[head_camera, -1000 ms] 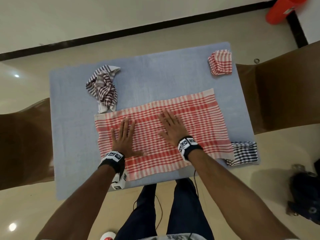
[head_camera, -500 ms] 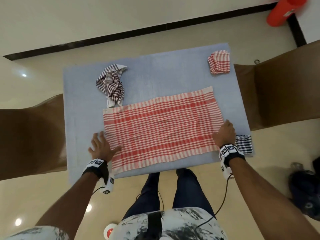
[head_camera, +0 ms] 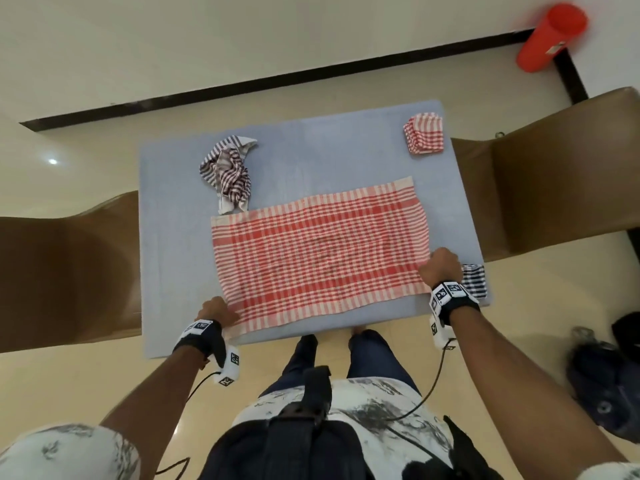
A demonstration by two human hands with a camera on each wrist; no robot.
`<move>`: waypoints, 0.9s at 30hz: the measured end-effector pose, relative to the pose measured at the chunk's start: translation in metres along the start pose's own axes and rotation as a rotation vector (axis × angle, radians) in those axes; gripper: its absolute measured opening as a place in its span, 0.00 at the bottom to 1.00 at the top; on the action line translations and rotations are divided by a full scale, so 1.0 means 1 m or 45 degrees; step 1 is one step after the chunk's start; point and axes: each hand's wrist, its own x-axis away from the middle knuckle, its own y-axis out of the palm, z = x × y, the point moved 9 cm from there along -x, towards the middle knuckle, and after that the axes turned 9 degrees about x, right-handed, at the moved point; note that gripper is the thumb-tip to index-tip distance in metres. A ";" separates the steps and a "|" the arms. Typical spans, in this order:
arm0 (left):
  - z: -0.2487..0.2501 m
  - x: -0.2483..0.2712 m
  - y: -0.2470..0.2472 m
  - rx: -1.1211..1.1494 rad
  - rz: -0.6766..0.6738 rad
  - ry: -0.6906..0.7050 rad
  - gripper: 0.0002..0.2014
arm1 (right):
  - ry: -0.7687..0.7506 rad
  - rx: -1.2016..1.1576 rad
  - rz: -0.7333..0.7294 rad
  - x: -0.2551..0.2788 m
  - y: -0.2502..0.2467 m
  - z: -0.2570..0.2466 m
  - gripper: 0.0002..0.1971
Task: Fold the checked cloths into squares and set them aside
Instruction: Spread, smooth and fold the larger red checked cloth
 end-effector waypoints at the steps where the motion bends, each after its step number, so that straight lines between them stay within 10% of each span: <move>1: -0.002 0.001 0.003 -0.011 -0.024 0.005 0.28 | -0.006 0.007 -0.027 0.005 0.001 0.002 0.16; 14: -0.023 0.038 0.013 0.352 -0.176 -0.048 0.05 | 0.059 -0.201 0.017 0.036 0.023 0.018 0.07; 27: -0.021 0.051 0.013 0.346 -0.107 0.248 0.05 | -0.097 -0.291 0.056 0.044 0.020 0.026 0.12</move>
